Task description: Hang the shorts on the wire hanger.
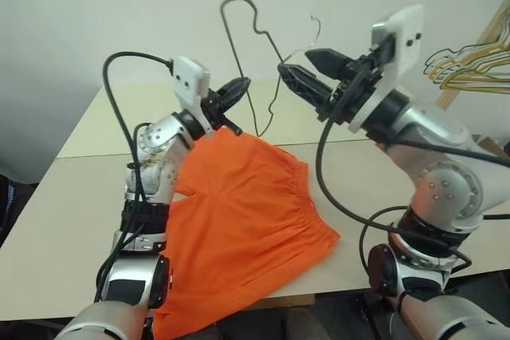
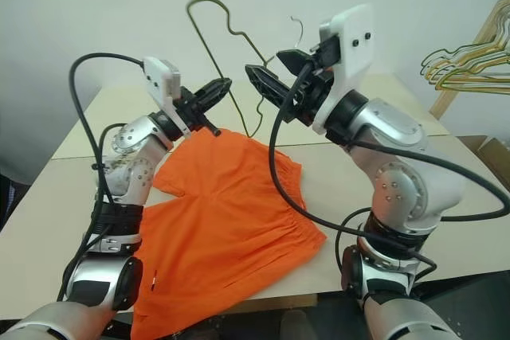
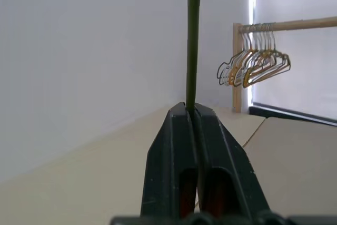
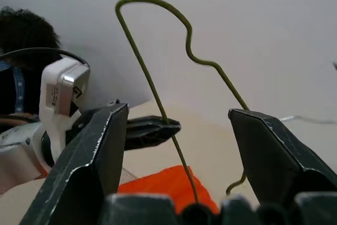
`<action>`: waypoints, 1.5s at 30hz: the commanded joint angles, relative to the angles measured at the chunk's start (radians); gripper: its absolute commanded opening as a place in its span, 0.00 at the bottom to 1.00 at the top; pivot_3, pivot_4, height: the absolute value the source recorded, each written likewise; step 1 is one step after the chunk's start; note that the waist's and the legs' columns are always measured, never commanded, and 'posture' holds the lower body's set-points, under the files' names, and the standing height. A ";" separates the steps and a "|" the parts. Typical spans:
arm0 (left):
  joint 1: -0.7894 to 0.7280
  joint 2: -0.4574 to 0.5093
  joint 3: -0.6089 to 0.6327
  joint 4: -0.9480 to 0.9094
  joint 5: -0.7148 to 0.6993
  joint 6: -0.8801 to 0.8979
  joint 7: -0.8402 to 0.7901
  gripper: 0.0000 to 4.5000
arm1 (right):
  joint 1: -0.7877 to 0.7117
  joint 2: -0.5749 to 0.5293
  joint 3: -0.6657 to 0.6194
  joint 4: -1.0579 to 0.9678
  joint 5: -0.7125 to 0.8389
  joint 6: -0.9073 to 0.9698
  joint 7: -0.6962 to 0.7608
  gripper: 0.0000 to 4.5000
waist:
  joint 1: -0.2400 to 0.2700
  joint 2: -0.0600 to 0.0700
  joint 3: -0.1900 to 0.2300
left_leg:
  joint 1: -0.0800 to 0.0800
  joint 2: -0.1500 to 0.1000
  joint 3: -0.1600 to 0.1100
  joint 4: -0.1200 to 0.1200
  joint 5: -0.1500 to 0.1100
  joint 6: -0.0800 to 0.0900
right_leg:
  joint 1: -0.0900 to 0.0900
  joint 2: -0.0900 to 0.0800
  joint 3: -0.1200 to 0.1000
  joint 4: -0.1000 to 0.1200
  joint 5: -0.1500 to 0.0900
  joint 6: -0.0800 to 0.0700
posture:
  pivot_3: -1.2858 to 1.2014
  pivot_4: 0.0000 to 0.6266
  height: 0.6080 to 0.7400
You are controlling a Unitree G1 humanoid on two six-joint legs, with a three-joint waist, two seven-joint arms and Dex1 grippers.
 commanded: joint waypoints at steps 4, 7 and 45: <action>0.016 0.133 0.124 -0.101 -0.311 0.196 -0.234 0.00 | 0.134 -0.304 0.030 0.074 0.089 -0.190 0.363 0.80 | 0.012 0.000 0.000 | -0.001 0.000 0.000 -0.001 -0.001 0.002 | 0.000 0.000 0.000 -0.002 0.000 0.000 | 0.48 0.00 1.00; 0.026 0.172 0.153 -0.099 -0.386 0.262 -0.274 0.00 | 0.163 -0.398 0.054 0.160 0.135 -0.204 0.491 0.80 | 0.021 0.000 0.000 | 0.000 -0.001 0.001 0.000 -0.002 0.003 | 0.002 0.000 0.001 -0.004 0.000 0.000 | 0.49 0.00 1.00; 0.140 0.120 0.203 -0.185 -0.669 0.370 -0.306 0.00 | -0.006 -0.313 0.350 0.518 0.240 -0.049 0.680 0.52 | 0.127 -0.002 0.000 | 0.009 -0.002 0.001 -0.002 -0.001 0.003 | 0.014 0.001 0.000 -0.013 0.000 0.001 | 0.50 0.00 1.00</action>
